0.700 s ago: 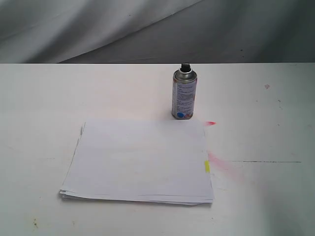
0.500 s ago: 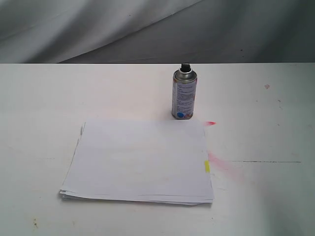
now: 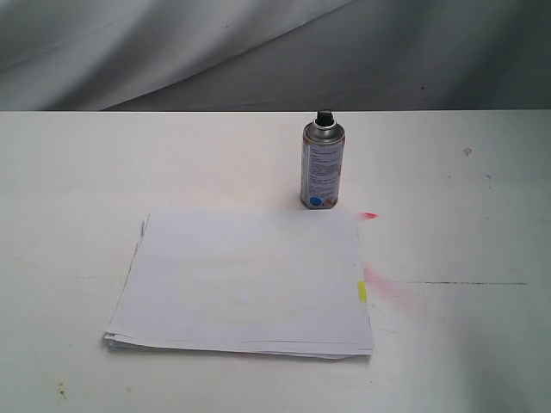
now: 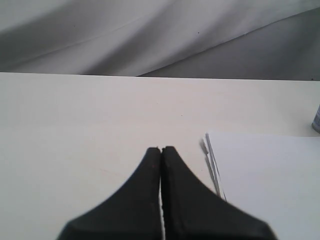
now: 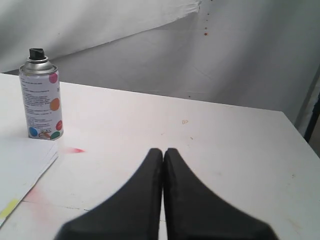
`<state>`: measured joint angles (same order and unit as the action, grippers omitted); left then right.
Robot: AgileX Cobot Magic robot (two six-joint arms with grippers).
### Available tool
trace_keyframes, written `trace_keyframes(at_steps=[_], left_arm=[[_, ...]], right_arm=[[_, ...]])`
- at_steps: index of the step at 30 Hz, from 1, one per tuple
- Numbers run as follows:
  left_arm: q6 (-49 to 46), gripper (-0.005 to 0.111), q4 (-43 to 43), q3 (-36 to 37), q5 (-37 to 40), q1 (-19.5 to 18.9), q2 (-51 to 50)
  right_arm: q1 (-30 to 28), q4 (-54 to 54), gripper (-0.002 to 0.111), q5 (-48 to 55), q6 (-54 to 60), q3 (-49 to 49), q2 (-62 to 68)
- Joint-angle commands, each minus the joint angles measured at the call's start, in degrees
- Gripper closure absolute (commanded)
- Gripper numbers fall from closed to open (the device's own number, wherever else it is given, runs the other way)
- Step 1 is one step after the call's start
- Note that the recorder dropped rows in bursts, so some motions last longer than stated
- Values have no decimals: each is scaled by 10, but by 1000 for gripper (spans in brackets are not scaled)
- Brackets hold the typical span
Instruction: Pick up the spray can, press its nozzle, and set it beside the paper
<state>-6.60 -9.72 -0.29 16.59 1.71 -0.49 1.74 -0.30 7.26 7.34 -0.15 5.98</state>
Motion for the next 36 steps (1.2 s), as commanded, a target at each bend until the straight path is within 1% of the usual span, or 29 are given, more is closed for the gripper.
trace_keyframes(at_steps=[1, 3, 4, 5, 6, 7, 9, 13, 19, 25, 27, 31, 34, 36], left_arm=[[1, 107, -1, 3, -3, -1, 3], [1, 107, -1, 3, -3, -1, 3], [1, 107, -1, 3, -3, -1, 3], [1, 107, -1, 3, -3, -1, 3], [1, 107, -1, 3, -3, -1, 3], [1, 107, -1, 3, -3, -1, 3], [1, 107, -1, 3, -3, -1, 3], [1, 107, -1, 3, -3, -1, 3], [1, 107, -1, 3, -3, -1, 3], [1, 107, -1, 3, -3, -1, 3], [1, 107, -1, 3, -3, -1, 3], [1, 107, -1, 3, -3, -1, 3], [1, 107, -1, 3, -3, -1, 3], [1, 107, -1, 3, -3, -1, 3]], right_arm=[[-5, -33, 108, 30, -2, -12, -4], [-5, -33, 108, 71, -2, -61, -4], [-5, -33, 108, 88, -2, -102, -3], [-5, -33, 108, 89, -2, -118, 0], [-5, -33, 108, 89, -2, -160, 17], [-5, -31, 108, 89, -2, -200, 43], [-5, -31, 108, 89, -2, -246, 99], [-2, -31, 108, 87, -2, -318, 235], [40, -46, 108, 81, -43, -343, 338], [111, -57, 108, 44, -48, -355, 400], [129, -57, 108, 56, -48, -379, 429], [146, -59, 108, 85, -15, -446, 498], [164, -64, 108, 82, 3, -492, 554], [180, -68, 108, 58, 3, -506, 594]])
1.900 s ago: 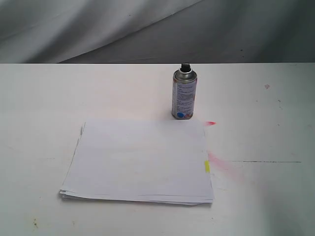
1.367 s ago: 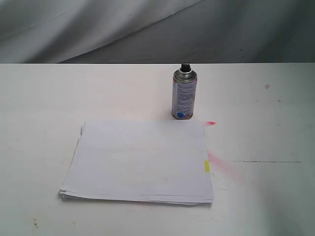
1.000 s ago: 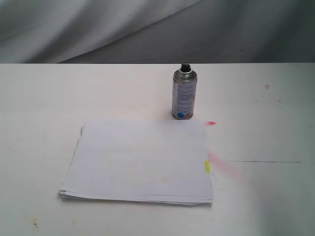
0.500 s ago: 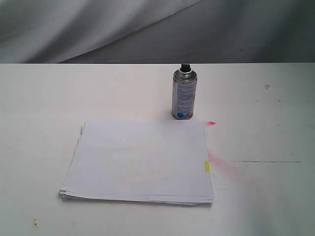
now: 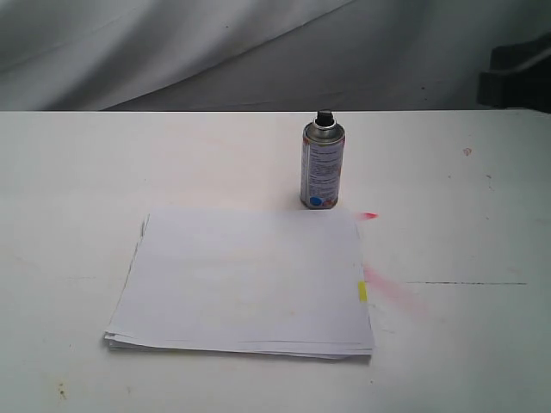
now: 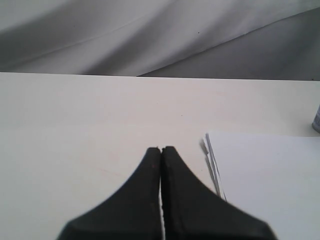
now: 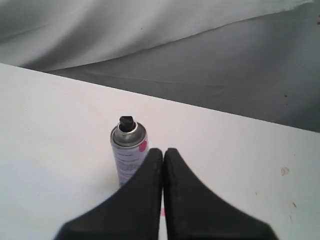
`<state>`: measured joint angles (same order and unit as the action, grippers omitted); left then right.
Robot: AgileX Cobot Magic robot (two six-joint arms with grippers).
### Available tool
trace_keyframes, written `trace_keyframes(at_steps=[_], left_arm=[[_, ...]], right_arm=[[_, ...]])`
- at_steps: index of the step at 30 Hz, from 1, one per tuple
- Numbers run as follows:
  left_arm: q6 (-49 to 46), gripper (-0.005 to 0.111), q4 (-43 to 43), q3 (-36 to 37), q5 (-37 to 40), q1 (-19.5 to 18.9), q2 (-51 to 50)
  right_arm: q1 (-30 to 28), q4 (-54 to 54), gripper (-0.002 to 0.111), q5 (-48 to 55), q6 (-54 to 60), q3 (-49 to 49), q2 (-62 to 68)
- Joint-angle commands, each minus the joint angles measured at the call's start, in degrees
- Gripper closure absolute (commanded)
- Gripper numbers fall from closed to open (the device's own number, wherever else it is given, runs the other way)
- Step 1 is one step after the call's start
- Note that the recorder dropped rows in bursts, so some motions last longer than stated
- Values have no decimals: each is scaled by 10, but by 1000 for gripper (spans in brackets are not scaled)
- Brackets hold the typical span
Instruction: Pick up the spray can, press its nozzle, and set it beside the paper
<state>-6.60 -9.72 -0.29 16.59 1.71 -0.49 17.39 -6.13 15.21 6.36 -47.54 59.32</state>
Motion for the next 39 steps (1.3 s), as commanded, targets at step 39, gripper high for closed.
trace_keyframes(at_steps=[39], left_arm=[[1, 107, -1, 3, -3, -1, 3]], right_arm=[[118, -19, 108, -699, -64, 128, 509]])
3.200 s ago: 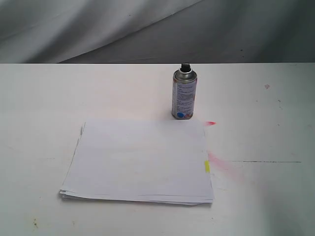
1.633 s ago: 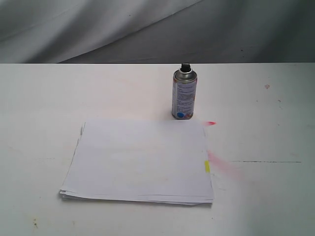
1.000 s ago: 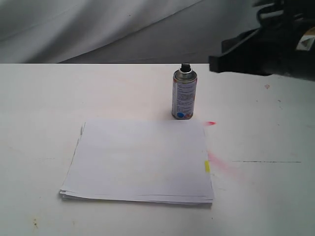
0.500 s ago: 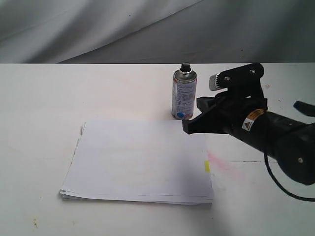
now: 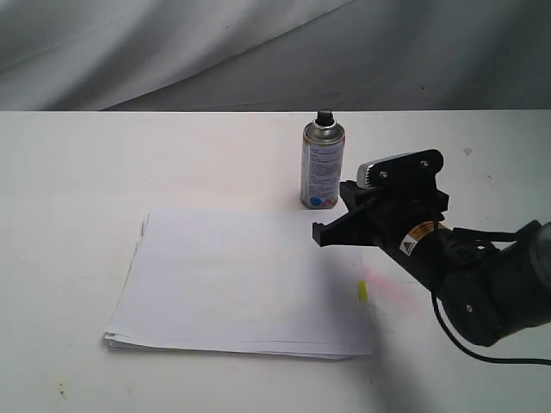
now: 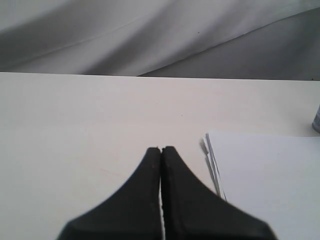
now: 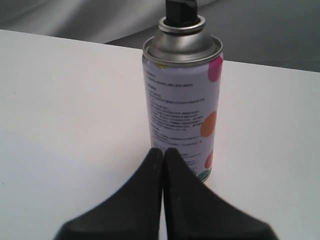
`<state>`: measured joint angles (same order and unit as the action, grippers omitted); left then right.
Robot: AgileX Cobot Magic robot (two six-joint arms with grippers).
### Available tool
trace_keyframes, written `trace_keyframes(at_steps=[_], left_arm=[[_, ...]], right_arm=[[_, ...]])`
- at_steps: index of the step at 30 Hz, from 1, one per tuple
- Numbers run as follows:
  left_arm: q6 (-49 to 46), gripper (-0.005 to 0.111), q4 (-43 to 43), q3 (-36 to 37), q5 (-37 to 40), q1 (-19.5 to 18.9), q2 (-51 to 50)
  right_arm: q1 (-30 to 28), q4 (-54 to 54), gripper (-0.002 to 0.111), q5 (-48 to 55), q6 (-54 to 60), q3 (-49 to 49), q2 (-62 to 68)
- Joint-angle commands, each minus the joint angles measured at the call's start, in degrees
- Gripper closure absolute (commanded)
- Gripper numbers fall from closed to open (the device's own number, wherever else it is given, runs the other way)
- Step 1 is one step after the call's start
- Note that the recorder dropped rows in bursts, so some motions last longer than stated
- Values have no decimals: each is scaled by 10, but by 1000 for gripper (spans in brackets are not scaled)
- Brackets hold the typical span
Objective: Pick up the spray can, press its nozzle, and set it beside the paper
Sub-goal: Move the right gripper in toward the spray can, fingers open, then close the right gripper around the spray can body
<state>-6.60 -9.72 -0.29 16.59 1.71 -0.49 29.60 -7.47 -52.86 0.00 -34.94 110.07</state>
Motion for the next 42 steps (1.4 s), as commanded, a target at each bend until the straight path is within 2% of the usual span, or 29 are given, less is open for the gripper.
trace_keyframes(at_steps=[1, 7, 9, 14, 18, 20, 22, 36, 42], left_arm=[[1, 107, -1, 3, -3, -1, 3], [1, 107, -1, 3, -3, -1, 3], [1, 107, -1, 3, -3, -1, 3], [1, 107, -1, 3, -3, -1, 3], [1, 107, -1, 3, -3, -1, 3], [1, 107, -1, 3, -3, -1, 3], [1, 107, -1, 3, -3, -1, 3], [1, 107, -1, 3, -3, -1, 3], [1, 107, -1, 3, -3, -1, 3]], right_arm=[[-5, -7, 108, -21, 0, 2, 2], [-5, -7, 108, -21, 0, 2, 2], [-5, -8, 105, -21, 0, 2, 2], [-5, -30, 76, -17, 0, 2, 2], [-5, -30, 43, -17, 0, 2, 2], [-5, -30, 32, -17, -3, 2, 2], [-5, -30, 26, -17, -3, 2, 2], [-5, -54, 25, -32, 0, -3, 23], [-5, -49, 25, -26, 20, -96, 89]])
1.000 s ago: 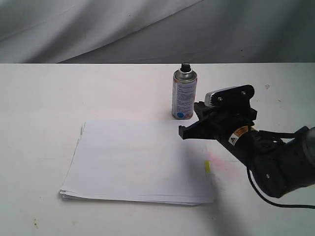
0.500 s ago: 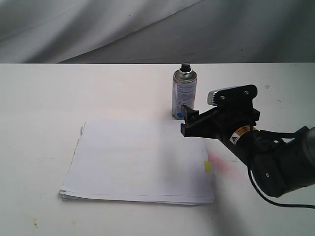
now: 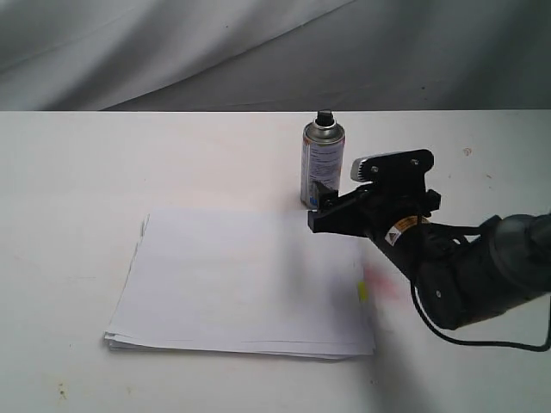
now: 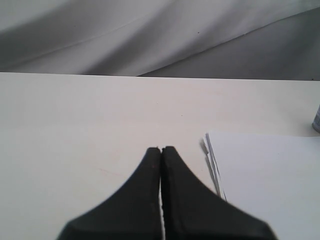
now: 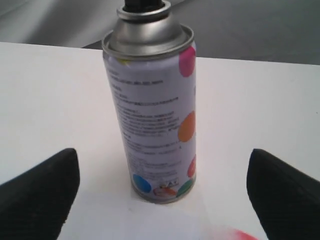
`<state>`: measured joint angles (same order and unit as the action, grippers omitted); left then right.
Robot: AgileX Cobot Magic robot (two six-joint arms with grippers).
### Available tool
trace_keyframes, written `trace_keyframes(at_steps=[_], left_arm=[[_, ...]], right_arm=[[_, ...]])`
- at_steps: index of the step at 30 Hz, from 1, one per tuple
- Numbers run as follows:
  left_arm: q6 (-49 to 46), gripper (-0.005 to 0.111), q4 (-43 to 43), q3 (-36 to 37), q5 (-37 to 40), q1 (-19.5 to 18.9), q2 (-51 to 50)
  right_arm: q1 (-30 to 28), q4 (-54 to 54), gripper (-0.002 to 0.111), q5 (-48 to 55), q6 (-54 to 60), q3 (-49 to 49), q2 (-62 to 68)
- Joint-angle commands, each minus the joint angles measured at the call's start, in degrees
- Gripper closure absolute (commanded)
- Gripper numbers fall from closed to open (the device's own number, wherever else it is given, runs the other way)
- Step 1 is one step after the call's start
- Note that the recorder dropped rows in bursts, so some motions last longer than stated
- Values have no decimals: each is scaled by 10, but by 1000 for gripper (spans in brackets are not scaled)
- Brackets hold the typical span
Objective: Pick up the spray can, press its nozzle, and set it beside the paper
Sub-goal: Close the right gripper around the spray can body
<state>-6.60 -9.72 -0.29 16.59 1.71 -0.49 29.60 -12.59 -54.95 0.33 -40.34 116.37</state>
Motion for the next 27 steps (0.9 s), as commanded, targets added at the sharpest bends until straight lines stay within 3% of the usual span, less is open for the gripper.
trace_keyframes(at_steps=[1, 14, 27], left_arm=[[1, 107, -1, 3, -3, -1, 3], [1, 107, -1, 3, -3, -1, 3], [1, 107, -1, 3, -3, -1, 3]], right_arm=[[-5, 2, 25, -5, 23, -57, 33], [-11, -11, 25, 37, 27, -213, 139], [-18, -19, 26, 50, 27, -218, 151]])
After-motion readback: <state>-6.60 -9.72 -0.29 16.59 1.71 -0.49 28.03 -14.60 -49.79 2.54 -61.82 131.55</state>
